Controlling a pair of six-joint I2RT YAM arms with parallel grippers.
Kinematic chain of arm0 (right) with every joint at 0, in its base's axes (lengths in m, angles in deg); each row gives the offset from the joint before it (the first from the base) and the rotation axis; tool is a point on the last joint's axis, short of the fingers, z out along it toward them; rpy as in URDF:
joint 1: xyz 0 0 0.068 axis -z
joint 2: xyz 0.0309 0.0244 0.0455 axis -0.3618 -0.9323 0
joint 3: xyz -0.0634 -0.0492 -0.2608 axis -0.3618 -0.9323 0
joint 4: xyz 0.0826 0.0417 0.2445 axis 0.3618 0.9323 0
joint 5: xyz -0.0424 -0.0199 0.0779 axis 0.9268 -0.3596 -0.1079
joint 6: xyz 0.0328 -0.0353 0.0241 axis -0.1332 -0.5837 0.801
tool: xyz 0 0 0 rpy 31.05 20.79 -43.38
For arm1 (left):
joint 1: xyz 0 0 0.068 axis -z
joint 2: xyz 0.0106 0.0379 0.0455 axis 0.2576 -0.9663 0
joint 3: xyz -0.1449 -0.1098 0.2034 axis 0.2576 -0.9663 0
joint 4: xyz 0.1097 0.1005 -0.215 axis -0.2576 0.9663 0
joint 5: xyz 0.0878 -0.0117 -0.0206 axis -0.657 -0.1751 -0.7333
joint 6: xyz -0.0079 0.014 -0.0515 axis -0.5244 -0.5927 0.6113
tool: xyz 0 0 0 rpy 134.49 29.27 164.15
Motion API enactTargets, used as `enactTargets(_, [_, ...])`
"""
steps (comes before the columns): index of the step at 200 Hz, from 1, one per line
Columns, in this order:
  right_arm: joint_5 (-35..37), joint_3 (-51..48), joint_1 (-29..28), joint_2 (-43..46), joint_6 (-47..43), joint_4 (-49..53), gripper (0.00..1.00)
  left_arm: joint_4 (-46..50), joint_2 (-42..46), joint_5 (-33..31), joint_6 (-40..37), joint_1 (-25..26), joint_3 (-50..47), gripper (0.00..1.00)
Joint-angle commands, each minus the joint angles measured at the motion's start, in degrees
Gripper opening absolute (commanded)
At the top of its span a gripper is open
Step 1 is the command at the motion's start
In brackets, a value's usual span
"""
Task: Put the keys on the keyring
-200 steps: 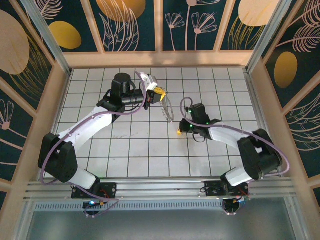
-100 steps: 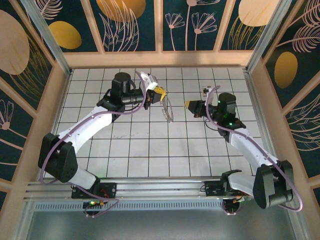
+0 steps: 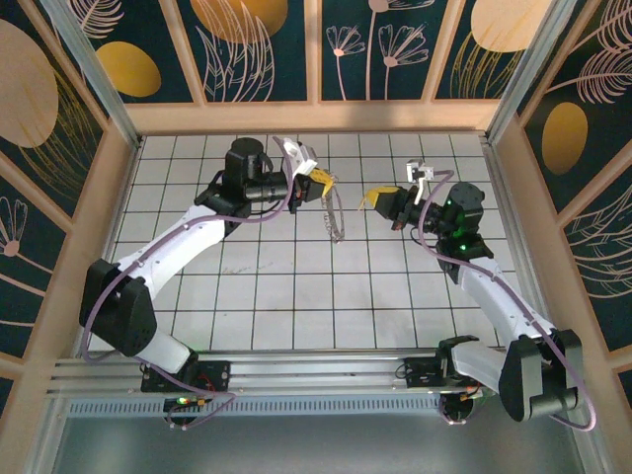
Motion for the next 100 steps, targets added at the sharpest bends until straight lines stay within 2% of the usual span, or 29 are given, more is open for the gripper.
enactTargets(1, [-0.93, 0.57, 0.32, 1.64, 1.85, -5.27, 0.00, 1.07, -0.17, 0.65, -2.40, 0.95, 3.02, 0.00])
enactTargets(55, [3.75, -0.49, -1.38, 3.96, 1.68, -5.62, 0.00, 2.77, -0.50, -2.77, -4.61, 3.20, 5.05, 0.00])
enactTargets(100, [9.09, -0.22, -5.39, 4.08, -1.38, -4.52, 0.00, 3.19, -0.77, -7.59, -6.07, 4.54, 5.88, 0.00])
